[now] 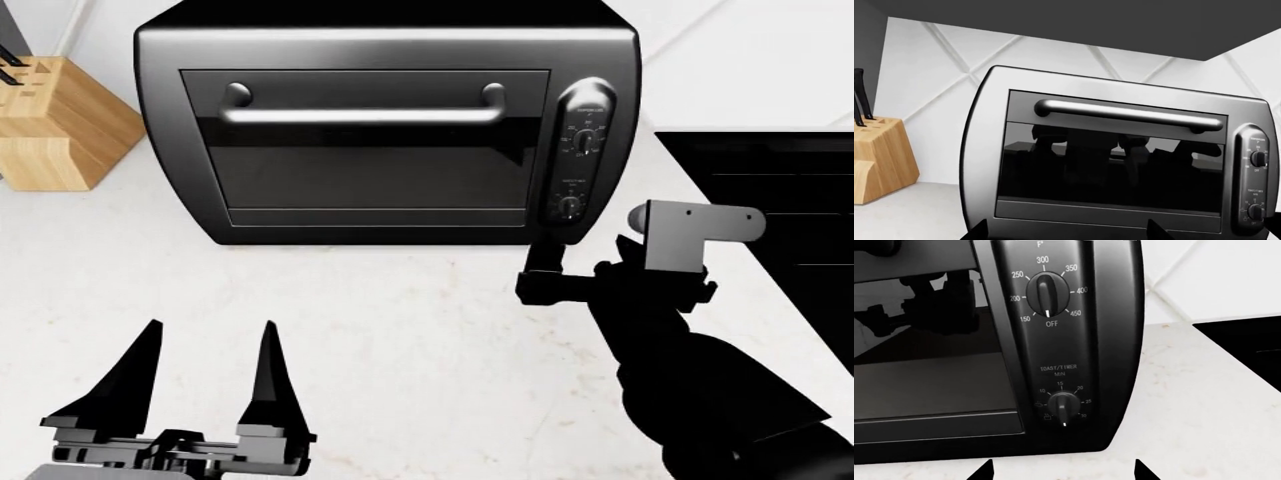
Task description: Turn on the toaster oven by setting the timer.
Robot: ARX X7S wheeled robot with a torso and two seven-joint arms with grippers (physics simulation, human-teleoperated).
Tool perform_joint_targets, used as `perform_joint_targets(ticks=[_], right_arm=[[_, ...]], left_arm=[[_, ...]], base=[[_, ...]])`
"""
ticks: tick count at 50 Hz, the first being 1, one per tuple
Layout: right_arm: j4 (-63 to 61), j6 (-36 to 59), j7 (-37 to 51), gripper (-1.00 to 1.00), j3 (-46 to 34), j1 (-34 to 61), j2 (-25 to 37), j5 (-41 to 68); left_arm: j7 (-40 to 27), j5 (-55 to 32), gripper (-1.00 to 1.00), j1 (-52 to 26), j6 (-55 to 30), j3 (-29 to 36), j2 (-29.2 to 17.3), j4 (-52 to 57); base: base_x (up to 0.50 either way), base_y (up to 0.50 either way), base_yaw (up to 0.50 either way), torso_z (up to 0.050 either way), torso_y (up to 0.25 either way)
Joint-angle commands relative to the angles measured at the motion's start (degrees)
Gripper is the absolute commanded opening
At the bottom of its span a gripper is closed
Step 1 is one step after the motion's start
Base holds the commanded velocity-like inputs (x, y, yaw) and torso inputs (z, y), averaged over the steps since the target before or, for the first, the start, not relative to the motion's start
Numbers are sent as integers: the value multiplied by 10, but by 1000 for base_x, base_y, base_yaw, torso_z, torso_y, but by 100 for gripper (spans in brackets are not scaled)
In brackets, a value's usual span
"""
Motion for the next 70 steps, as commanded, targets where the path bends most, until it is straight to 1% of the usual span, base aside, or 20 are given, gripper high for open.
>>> perform_joint_targets(ticks=[1, 11, 13, 18, 25, 35, 42, 70], right_arm=[[41, 8, 12, 100, -16, 38, -4, -7], [79, 6, 13, 100, -23, 70, -9, -6], [77, -11, 4, 100, -39, 66, -2, -12], [89, -23, -2, 100, -50, 65, 0, -14], [96, -68, -7, 100, -93, 55, 19, -45], [101, -38, 40, 100, -96, 60, 14, -66], [112, -38, 57, 100, -87, 61, 10, -72], [144, -63, 43, 100, -106, 79, 3, -60]], left_arm=[[1, -16, 100, -12, -7, 1, -4, -10], [-1, -20, 100, -12, -8, 1, -7, -10], [-2, -20, 100, -13, -8, 2, -7, -11], [-3, -21, 100, -16, -8, 3, -8, -13], [-4, -24, 100, -14, -7, 2, -10, -11], [-7, -26, 100, -15, -6, 2, -13, -11], [-8, -27, 100, -15, -4, 3, -14, -11], [-15, -37, 100, -29, -13, 6, -19, -23]], base=[[0, 0, 0, 0, 0], [0, 0, 0, 0, 0], [0, 0, 0, 0, 0], [0, 0, 0, 0, 0], [0, 0, 0, 0, 0], [0, 0, 0, 0, 0], [0, 0, 0, 0, 0], [0, 0, 0, 0, 0]])
